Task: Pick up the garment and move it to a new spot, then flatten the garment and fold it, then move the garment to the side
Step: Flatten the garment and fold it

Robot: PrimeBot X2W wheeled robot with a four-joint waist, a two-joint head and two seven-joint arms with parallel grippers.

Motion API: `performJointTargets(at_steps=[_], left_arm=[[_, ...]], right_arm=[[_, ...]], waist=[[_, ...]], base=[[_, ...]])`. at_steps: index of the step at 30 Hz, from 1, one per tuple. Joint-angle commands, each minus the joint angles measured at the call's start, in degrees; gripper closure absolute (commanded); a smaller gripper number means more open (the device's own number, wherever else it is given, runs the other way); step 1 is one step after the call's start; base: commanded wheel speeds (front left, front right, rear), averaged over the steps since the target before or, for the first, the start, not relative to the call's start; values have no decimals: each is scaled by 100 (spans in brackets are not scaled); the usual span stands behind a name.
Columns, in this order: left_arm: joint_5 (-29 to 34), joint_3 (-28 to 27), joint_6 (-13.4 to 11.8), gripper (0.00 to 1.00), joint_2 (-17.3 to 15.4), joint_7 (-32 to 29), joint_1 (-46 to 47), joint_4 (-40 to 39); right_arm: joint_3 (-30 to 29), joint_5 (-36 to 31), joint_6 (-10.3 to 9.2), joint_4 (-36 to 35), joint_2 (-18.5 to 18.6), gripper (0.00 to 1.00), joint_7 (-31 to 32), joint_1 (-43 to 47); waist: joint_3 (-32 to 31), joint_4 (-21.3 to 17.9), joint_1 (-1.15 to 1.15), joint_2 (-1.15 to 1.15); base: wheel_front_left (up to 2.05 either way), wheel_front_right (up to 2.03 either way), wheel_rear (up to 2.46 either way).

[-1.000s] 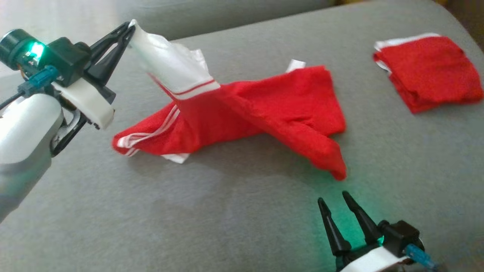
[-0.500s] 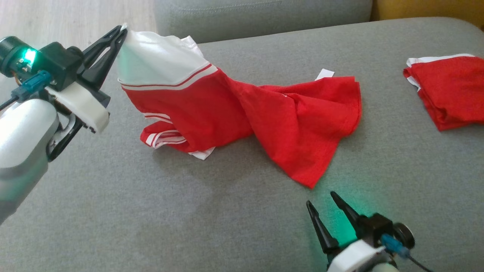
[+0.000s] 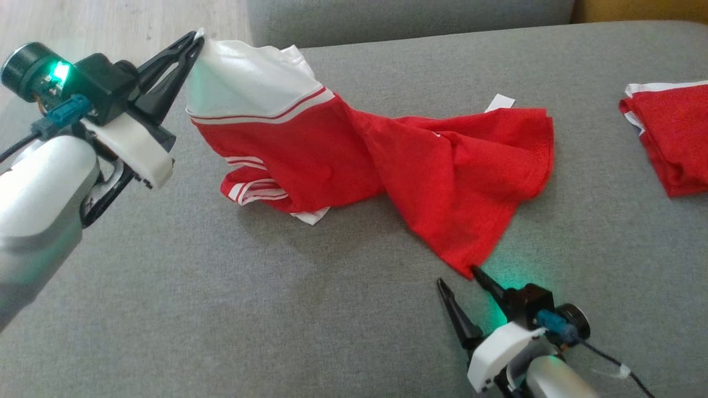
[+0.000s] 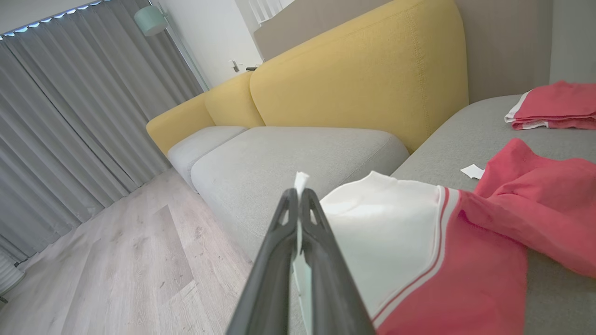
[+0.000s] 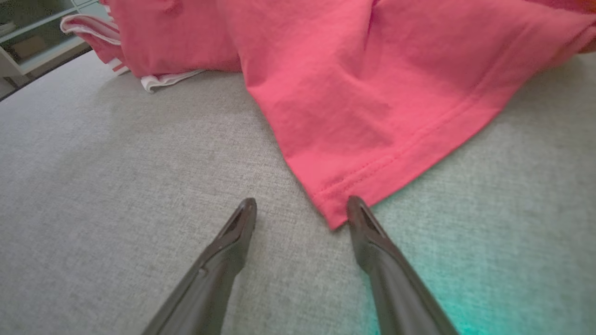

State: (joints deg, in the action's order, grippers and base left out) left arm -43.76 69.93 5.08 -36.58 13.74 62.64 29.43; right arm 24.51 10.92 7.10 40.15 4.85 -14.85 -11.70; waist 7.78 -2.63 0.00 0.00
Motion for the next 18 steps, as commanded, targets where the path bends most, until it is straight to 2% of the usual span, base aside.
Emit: performJointTargets(at_steps=[1, 2, 3, 4, 5, 6, 7, 10, 12, 18], left_arm=[[46, -268, 0, 100, -160, 26, 398, -17], [47, -264, 5, 100, -156, 28, 406, -6], [49, -260, 11, 100, -152, 31, 412, 6], [50, -255, 17, 100, -144, 34, 418, 18], [51, -251, 24, 100, -135, 37, 422, 32], [51, -246, 31, 100, -127, 40, 426, 48], [49, -243, 37, 100, -120, 43, 429, 66], [54, -249, 49, 100, -106, 59, 437, 112], [67, -276, 43, 100, -104, 76, 427, 111], [172, -508, -84, 100, -153, 119, 318, 1]], right_arm=[[155, 112, 39, 10, 6, 1, -15, -238], [178, 166, 39, 68, 11, 4, -15, -280], [210, 226, 39, 131, 15, 26, -15, -315], [239, 275, 39, 199, 25, 41, -15, -349], [271, 317, 39, 263, 36, 69, -15, -381], [298, 357, 39, 332, 46, 93, -15, -409], [324, 385, 39, 411, 57, 100, -15, -436], [332, 430, 39, 541, 109, 100, -15, -505], [273, 395, 39, 388, 167, 100, -15, -533], [-154, 208, 39, -843, 560, 100, -15, -512]], waist=[[43, 24, 0, 0], [58, 31, 0, 0], [70, 41, 0, 0], [77, 53, 0, 0], [81, 65, 0, 0], [81, 76, 0, 0], [78, 87, 0, 0], [39, 110, 0, 0], [-16, 113, 0, 0], [-357, 65, 0, 0]], base=[[0, 0, 0], [0, 0, 0], [0, 0, 0], [0, 0, 0], [0, 0, 0], [0, 0, 0], [0, 0, 0], [0, 0, 0], [0, 0, 0], [0, 0, 0]])
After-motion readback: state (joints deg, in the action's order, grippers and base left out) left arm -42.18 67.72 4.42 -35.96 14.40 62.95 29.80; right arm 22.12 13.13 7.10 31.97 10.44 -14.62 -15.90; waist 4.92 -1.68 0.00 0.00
